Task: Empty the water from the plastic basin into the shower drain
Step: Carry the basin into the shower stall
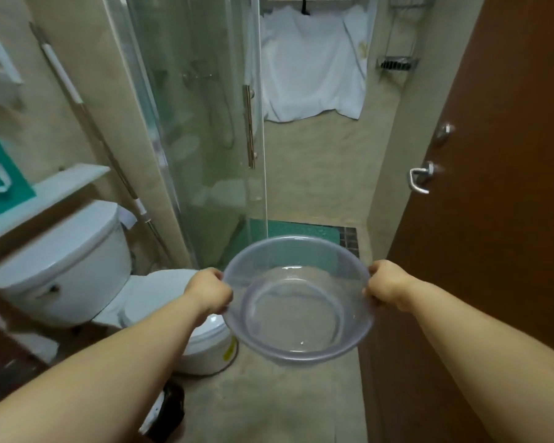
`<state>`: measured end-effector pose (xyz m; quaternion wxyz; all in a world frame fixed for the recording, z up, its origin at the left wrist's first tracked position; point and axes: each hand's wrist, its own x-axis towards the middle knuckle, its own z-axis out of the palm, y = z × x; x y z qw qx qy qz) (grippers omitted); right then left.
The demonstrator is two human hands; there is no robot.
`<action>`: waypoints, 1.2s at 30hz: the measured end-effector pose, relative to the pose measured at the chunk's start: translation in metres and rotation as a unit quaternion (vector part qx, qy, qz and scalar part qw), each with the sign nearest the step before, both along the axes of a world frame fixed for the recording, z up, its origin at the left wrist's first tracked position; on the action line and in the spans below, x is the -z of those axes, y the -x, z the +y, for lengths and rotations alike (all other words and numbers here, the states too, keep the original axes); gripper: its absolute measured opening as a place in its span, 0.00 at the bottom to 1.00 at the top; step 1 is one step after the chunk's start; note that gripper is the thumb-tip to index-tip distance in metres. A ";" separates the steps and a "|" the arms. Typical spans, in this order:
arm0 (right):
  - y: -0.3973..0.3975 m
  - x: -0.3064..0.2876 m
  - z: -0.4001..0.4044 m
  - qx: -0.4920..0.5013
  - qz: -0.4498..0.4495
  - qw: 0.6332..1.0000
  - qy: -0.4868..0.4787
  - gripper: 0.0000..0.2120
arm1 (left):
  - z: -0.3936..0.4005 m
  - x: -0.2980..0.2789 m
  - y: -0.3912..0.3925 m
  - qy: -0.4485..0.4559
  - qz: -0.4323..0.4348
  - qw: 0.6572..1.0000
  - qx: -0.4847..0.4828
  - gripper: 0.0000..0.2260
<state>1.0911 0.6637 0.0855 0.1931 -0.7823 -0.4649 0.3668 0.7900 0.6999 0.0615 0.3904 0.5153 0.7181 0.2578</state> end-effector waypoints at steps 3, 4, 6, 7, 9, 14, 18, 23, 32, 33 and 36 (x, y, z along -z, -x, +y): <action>-0.025 -0.001 0.058 -0.008 0.012 1.000 0.000 0.19 | 0.046 -0.004 -0.025 -0.002 0.007 1.000 -0.006 0.12; -0.036 0.000 0.082 -0.007 0.012 1.000 0.002 0.19 | 0.067 -0.003 -0.036 0.000 0.012 1.000 -0.005 0.11; -0.051 0.001 0.117 0.000 0.019 1.000 0.003 0.19 | 0.097 -0.006 -0.051 0.006 0.012 1.000 -0.001 0.09; -0.060 0.003 0.139 -0.001 0.017 1.000 0.009 0.19 | 0.118 -0.005 -0.060 0.011 0.006 1.000 -0.003 0.10; -0.074 0.008 0.176 -0.005 0.005 1.000 0.012 0.20 | 0.152 -0.003 -0.073 0.013 -0.002 1.000 0.002 0.10; -0.104 0.026 0.275 0.028 -0.008 1.000 -0.007 0.20 | 0.260 0.014 -0.101 -0.005 -0.001 1.000 0.014 0.13; -0.128 0.043 0.370 0.059 -0.007 0.998 -0.003 0.18 | 0.361 0.023 -0.121 0.001 0.012 0.999 0.035 0.13; -0.156 0.064 0.460 0.089 0.008 0.996 0.005 0.19 | 0.462 0.029 -0.148 0.015 0.042 0.997 0.062 0.14; -0.208 0.080 0.618 0.089 -0.005 0.996 -0.006 0.18 | 0.604 0.046 -0.206 0.025 0.072 0.995 0.057 0.16; -0.212 0.080 0.632 0.087 -0.009 0.996 -0.002 0.18 | 0.616 0.047 -0.211 0.031 0.072 0.995 0.055 0.15; -0.226 0.077 0.684 0.078 -0.016 0.997 -0.001 0.17 | 0.663 0.048 -0.227 0.045 0.070 0.995 0.060 0.13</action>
